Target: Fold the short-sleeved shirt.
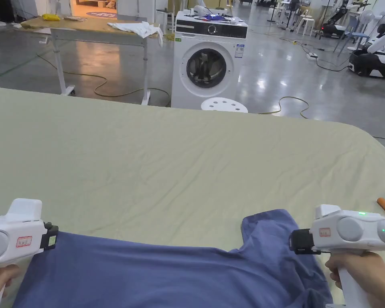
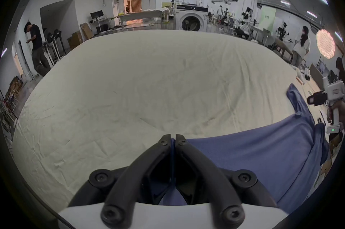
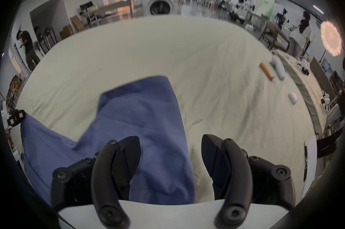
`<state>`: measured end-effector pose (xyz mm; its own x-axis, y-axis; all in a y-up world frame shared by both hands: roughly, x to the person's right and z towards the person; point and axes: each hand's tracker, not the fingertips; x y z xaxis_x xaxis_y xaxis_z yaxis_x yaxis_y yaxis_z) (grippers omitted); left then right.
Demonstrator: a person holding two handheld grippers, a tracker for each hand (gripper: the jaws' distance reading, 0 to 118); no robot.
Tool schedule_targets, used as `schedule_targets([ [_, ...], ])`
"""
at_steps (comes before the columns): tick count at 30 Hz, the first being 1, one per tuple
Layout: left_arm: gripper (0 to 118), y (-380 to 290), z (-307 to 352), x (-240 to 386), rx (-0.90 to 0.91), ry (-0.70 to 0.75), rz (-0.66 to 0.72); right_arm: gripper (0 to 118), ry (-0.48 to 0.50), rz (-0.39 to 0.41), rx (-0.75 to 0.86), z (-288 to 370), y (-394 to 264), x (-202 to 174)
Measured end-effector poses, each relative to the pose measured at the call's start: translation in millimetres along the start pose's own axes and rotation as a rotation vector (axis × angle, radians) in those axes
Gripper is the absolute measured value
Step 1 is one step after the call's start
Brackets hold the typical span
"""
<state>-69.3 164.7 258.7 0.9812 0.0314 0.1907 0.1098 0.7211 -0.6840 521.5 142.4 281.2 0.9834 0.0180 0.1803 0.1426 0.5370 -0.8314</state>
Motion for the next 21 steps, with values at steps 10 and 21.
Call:
schedule_targets([
  [10,0,-1.4,5.7,2.8,0.034,-0.010,-0.002,2,0.076,-0.017,-0.043,-20.5,-8.0,-14.8],
  [21,0,-10.6,58.7,-16.6,0.146,-0.081,0.066,2,0.111,0.002,0.161,80.6,-29.8,-0.6],
])
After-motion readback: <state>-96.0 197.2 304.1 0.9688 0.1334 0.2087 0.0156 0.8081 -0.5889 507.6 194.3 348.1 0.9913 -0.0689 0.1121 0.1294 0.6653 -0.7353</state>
